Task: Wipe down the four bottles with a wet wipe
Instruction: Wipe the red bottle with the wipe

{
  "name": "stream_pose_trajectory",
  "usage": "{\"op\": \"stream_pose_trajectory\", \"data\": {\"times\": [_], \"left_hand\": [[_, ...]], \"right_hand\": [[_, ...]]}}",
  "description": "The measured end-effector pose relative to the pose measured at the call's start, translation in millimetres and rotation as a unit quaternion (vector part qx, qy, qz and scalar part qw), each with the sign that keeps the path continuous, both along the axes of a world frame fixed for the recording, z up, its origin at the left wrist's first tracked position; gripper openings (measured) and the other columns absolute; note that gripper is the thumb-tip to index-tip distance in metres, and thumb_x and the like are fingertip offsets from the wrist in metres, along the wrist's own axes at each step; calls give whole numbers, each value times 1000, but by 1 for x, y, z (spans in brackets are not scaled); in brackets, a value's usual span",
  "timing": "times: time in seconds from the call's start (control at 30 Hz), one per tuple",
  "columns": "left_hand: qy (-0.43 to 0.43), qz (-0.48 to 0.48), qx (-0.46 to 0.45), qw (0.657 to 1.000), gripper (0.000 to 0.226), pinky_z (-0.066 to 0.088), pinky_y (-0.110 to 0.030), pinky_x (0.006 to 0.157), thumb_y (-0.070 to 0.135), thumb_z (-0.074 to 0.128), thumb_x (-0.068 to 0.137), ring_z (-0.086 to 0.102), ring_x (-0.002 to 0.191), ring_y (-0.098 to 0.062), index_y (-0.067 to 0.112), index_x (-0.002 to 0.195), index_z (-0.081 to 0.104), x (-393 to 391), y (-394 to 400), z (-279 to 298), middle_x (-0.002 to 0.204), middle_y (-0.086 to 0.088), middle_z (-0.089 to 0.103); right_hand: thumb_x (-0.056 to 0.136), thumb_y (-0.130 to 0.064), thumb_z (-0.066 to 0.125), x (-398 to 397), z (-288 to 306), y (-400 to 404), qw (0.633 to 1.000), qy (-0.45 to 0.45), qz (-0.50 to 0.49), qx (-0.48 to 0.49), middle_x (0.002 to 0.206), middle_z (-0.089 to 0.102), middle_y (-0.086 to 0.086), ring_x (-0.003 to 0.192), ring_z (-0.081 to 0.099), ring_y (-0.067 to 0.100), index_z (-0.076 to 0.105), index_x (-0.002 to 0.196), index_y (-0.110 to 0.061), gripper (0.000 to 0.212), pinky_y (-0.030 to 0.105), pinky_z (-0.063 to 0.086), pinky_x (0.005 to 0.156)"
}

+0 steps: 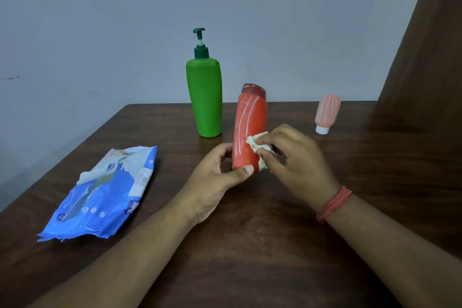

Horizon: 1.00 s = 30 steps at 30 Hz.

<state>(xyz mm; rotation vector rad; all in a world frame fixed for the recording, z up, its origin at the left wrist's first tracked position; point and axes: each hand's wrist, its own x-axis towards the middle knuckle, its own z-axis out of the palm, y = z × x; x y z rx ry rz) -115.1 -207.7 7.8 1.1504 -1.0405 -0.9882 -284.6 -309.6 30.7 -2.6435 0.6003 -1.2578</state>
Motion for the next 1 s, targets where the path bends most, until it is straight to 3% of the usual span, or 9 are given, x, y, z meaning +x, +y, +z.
{"op": "stream_pose_trajectory", "data": {"times": [0.1, 0.2, 0.27, 0.4, 0.53, 0.67, 0.8, 0.93, 1.0], "left_hand": [[11, -5, -5, 1000, 51, 52, -40, 99, 18, 82, 72, 64, 119, -26, 22, 120, 67, 0, -1, -3, 122, -8, 69], [-17, 10, -21, 1000, 48, 49, -43, 101, 5, 79, 76, 64, 113, -24, 20, 120, 68, -2, -3, -6, 115, -9, 72], [-34, 30, -25, 999, 48, 48, -49, 107, -1, 75, 80, 64, 115, -26, 15, 124, 66, -4, -4, -5, 117, -10, 72], [-64, 61, -26, 996, 50, 46, -53, 109, 15, 79, 74, 64, 119, -26, 19, 122, 66, -8, -6, -2, 117, -7, 72], [-82, 59, -31, 994, 48, 52, -44, 104, -6, 72, 85, 67, 115, -22, 21, 124, 64, -12, -2, 2, 117, -4, 73], [-76, 98, -21, 992, 55, 50, -44, 106, -5, 74, 83, 66, 114, -16, 31, 122, 61, -10, -4, 0, 120, -2, 68], [-61, 96, -29, 993, 51, 55, -33, 94, -9, 72, 84, 68, 112, -15, 27, 120, 62, -14, -2, 3, 114, 3, 73], [-116, 108, -29, 987, 54, 54, -27, 95, -3, 72, 87, 66, 108, -8, 38, 119, 55, -13, 0, 6, 120, 3, 65], [-136, 108, -43, 984, 54, 53, -21, 89, -6, 71, 87, 67, 102, -4, 37, 117, 54, -15, 1, 7, 113, 10, 68]], "right_hand": [[93, -22, 69, 2, 2, 3, 999, 17, 21, -24, 106, 65, -2, 99, 61, 14, 71, 111, -16, 19, 34, 55, 82], [93, -21, 65, 7, 3, 10, 985, 84, 74, -131, 95, 62, 1, 90, 58, 21, 72, 105, -14, 15, 36, 49, 74], [94, -24, 64, 8, 7, 11, 974, 97, 47, -198, 91, 61, 2, 84, 56, 25, 72, 105, -15, 17, 40, 46, 70], [94, -23, 62, 4, 15, 12, 969, 60, -48, -237, 91, 63, 5, 87, 54, 28, 73, 106, -15, 19, 45, 46, 72], [90, -20, 62, 10, 12, 19, 948, 125, -8, -293, 95, 62, 5, 92, 53, 28, 72, 108, -15, 20, 44, 44, 76], [85, -17, 71, 2, 18, 9, 956, 73, -96, -267, 95, 63, 6, 92, 52, 30, 72, 108, -14, 23, 45, 41, 77], [90, -16, 64, 10, 8, 15, 954, 94, -14, -283, 90, 59, 5, 88, 52, 28, 72, 106, -14, 18, 43, 43, 73], [88, -19, 68, 5, 14, 6, 960, 56, -102, -255, 90, 61, 5, 89, 53, 29, 73, 106, -17, 20, 43, 40, 76], [87, -16, 69, 10, 9, 11, 959, 78, -50, -268, 90, 59, 6, 88, 52, 28, 74, 107, -15, 20, 44, 43, 75]]}}
